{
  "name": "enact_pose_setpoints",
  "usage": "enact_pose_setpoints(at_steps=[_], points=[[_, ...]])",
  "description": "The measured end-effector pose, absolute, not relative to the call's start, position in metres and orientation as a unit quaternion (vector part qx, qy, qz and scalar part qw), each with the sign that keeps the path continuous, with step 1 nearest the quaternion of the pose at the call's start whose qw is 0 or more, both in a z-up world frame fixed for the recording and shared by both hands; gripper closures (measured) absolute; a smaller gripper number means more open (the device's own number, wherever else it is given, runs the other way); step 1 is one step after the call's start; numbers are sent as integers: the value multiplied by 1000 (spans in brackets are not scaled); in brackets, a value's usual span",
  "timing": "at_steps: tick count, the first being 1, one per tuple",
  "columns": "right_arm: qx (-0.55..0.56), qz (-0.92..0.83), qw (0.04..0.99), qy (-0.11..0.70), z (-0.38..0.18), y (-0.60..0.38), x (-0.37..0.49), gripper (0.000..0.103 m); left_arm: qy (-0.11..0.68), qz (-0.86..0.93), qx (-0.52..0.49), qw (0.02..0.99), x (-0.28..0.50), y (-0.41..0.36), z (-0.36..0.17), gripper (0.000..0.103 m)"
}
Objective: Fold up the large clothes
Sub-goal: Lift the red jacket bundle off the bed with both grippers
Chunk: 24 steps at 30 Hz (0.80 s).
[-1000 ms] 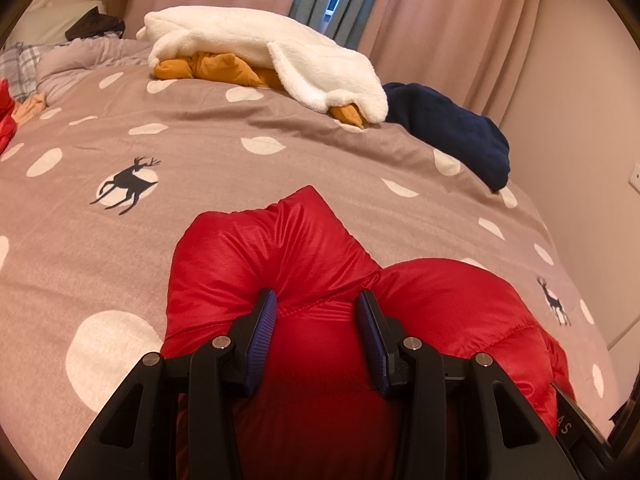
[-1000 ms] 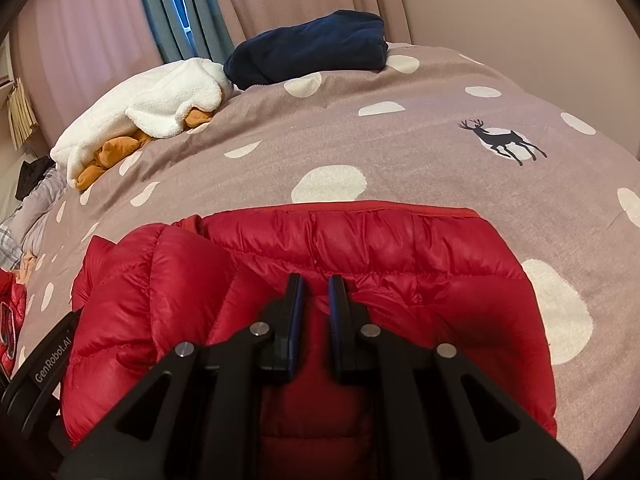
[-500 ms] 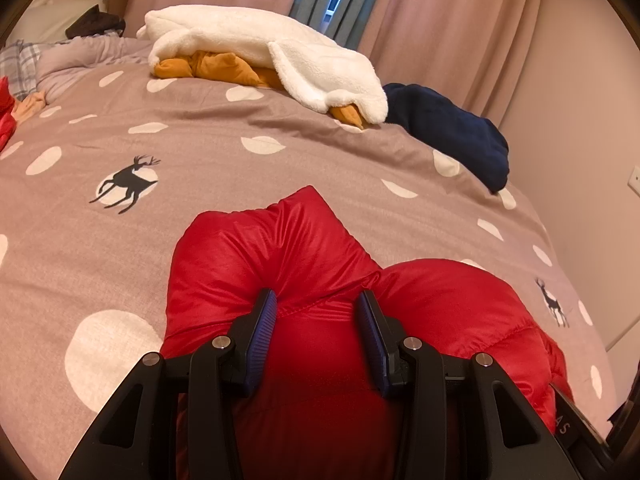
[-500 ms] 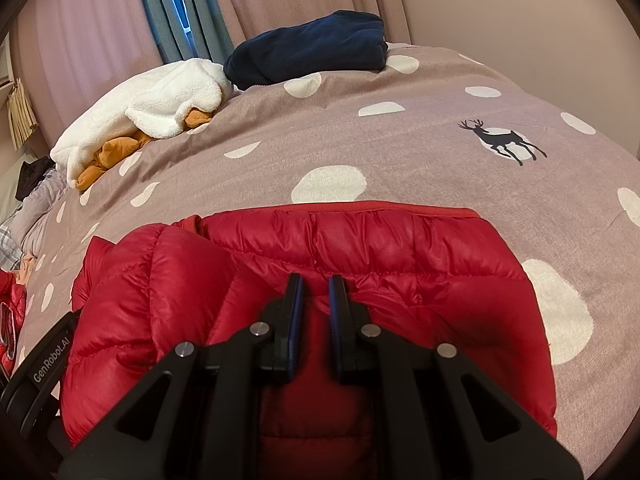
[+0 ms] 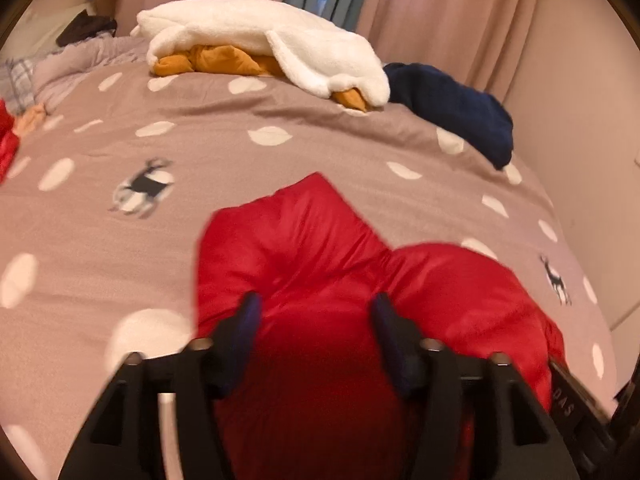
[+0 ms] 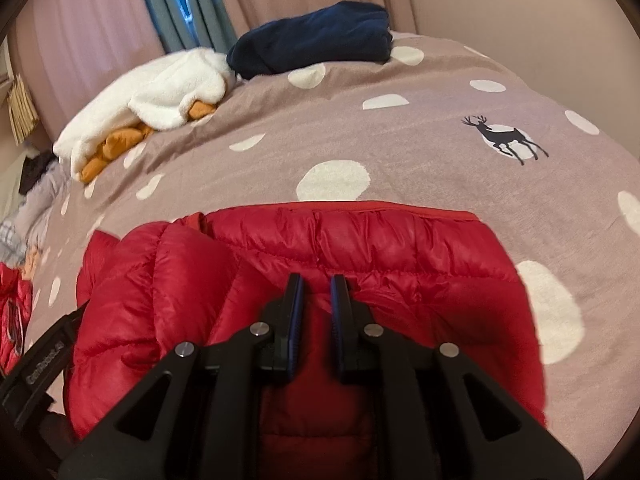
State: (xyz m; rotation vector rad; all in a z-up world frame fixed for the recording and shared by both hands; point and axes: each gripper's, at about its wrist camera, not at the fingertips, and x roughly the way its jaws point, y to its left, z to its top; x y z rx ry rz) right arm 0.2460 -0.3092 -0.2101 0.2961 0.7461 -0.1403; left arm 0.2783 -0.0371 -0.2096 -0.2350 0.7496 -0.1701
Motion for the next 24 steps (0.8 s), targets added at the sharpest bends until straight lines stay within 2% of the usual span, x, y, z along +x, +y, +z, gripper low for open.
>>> enact_pose_setpoints(at_steps=[1, 2, 3, 5, 10, 14, 18, 24], points=[[134, -69, 921, 360, -203, -308, 240, 83, 363, -80, -123, 920, 269, -28, -203, 27], [118, -79, 925, 353, -193, -306, 228, 65, 355, -81, -138, 921, 260, -18, -198, 26], [108, -87, 928, 347, -186, -305, 221, 34, 346, -85, -155, 921, 250, -6, -193, 25], [83, -101, 937, 324, -169, -306, 198, 0, 341, -92, -186, 917, 234, 16, -184, 20], [27, -95, 950, 297, -146, -307, 158, 1, 332, -128, -201, 913, 211, 50, -177, 5], [23, -71, 951, 300, -144, -312, 136, 1, 345, -147, -193, 907, 201, 64, -185, 2], [128, -16, 933, 337, -161, -337, 133, 1, 406, -196, -220, 865, 207, 73, -212, 2], [366, 51, 837, 403, -236, -375, 151, 0, 464, -289, -353, 759, 220, 60, -270, 2]])
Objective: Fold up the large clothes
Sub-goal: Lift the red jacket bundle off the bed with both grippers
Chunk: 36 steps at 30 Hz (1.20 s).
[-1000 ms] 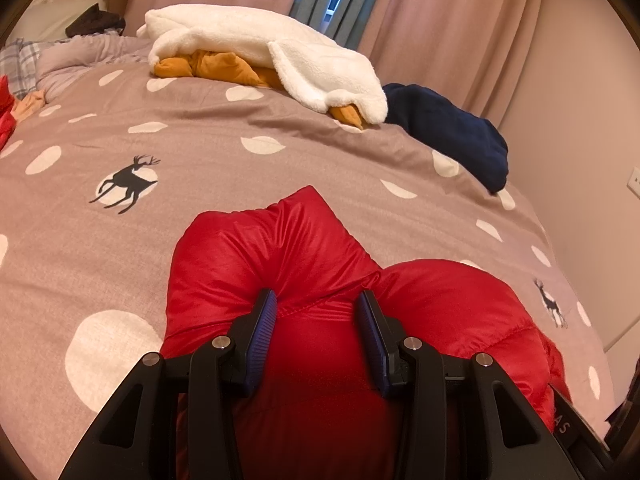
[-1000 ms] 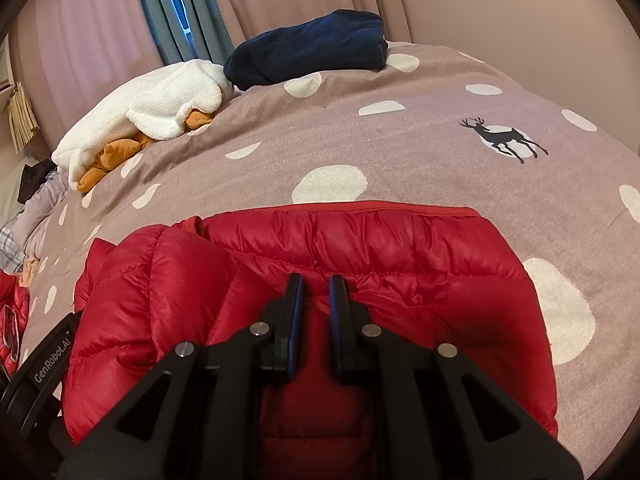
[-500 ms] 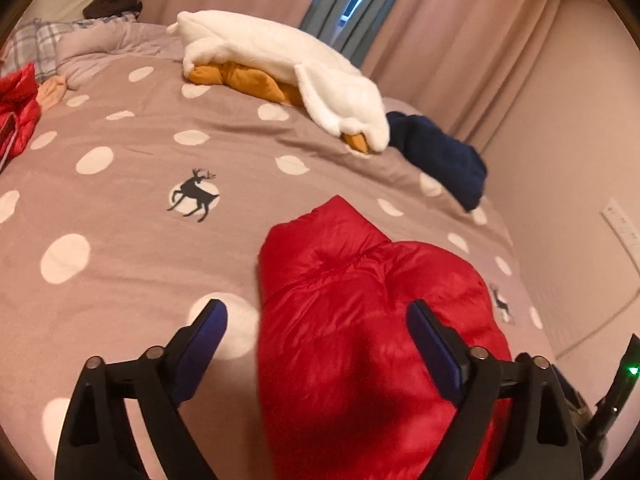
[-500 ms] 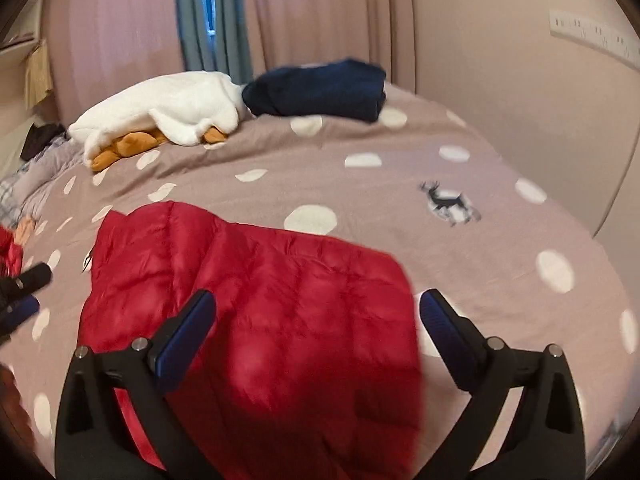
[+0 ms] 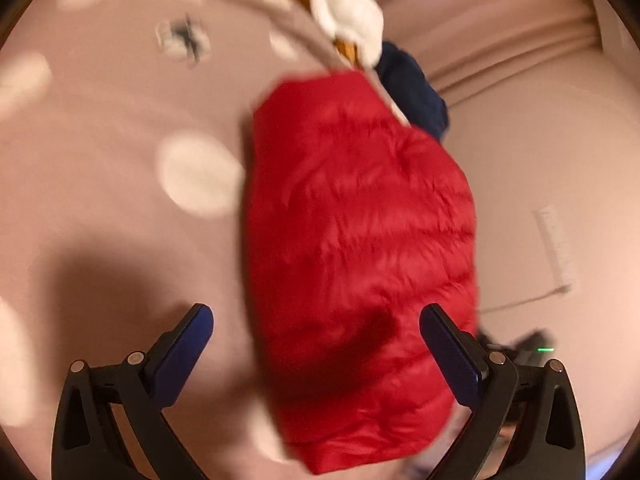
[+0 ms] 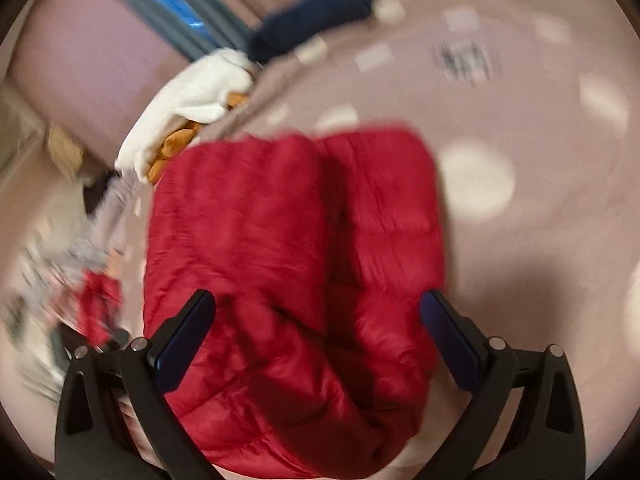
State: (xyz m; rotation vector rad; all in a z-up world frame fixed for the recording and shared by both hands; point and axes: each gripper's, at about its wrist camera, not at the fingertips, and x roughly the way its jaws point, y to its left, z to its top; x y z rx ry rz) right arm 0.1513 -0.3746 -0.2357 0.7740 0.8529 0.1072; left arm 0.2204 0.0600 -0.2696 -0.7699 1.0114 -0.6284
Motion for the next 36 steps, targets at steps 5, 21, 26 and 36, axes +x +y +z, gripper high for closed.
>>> enact_pose_setpoints(at_steps=[5, 21, 26, 36], points=[[465, 115, 793, 376, -270, -384, 156, 0, 511, -368, -389, 673, 251, 8, -298, 2], [525, 222, 739, 359, -273, -327, 164, 0, 477, -444, -402, 643, 271, -46, -311, 2], [531, 243, 733, 350, -276, -316, 173, 9, 478, -430, -383, 663, 274, -52, -307, 9], [469, 218, 789, 333, -245, -307, 158, 44, 439, -347, -259, 787, 247, -86, -245, 23]])
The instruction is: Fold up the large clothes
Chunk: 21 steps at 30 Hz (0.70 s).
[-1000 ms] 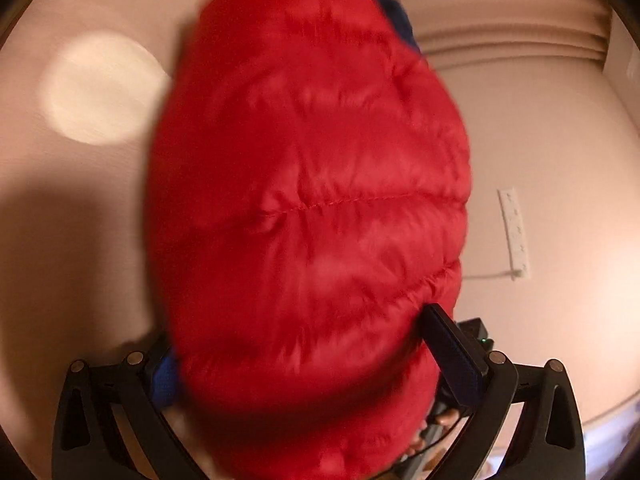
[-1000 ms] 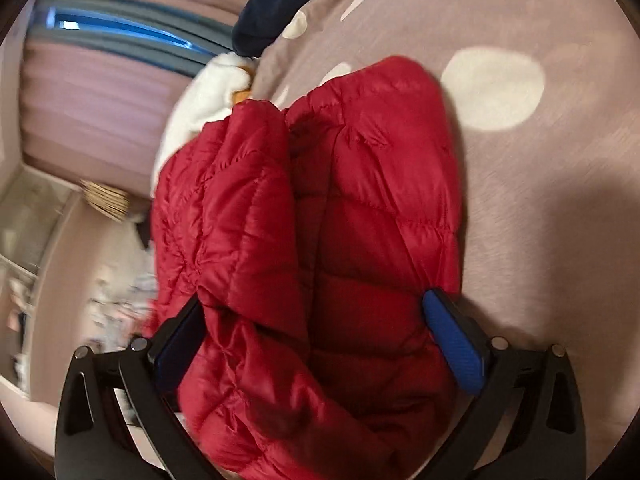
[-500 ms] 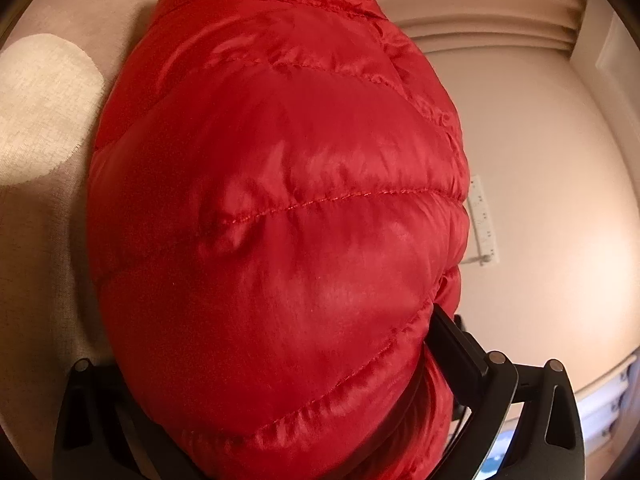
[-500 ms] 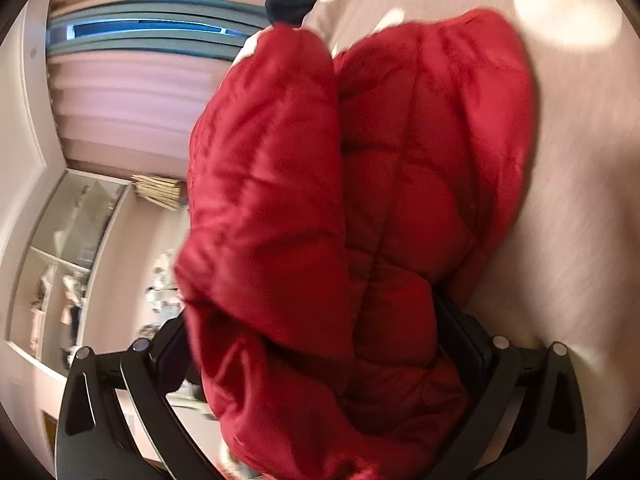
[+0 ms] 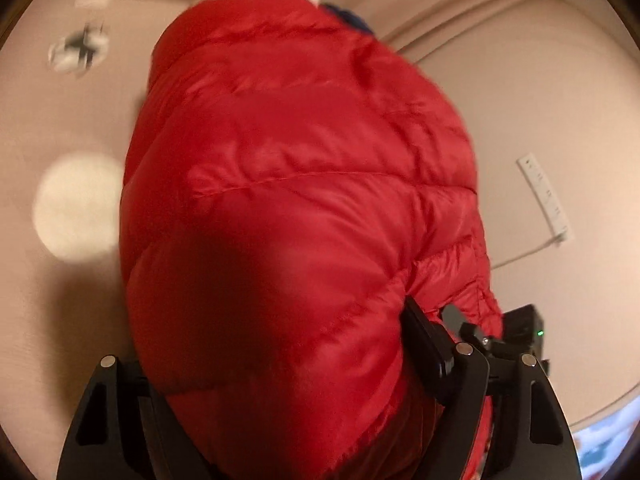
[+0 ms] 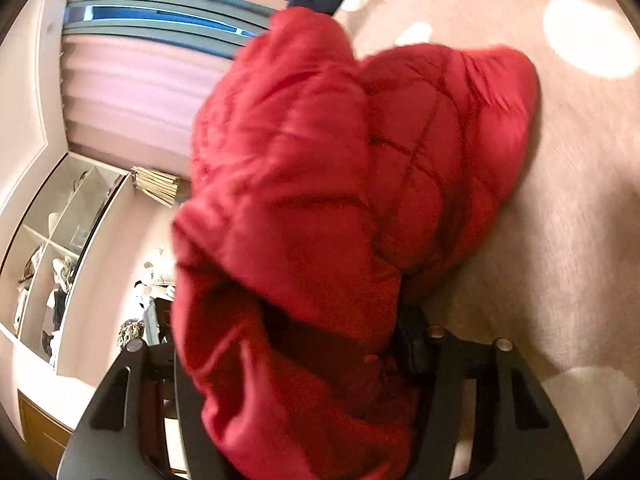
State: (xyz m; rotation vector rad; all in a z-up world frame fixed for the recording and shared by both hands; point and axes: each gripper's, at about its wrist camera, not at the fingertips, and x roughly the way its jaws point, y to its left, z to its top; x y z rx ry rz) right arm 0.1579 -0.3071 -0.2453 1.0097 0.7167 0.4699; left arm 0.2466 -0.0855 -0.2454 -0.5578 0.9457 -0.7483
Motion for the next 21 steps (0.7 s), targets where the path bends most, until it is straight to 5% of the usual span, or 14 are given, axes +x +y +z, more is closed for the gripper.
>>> enact_pose_setpoints(at_steps=[7, 21], points=[[451, 270, 802, 284, -184, -278, 153, 47, 361, -316, -161, 863, 208, -100, -166, 23], [381, 401, 815, 173, -43, -197, 148, 45, 211, -309, -155, 914, 128, -52, -28, 24]])
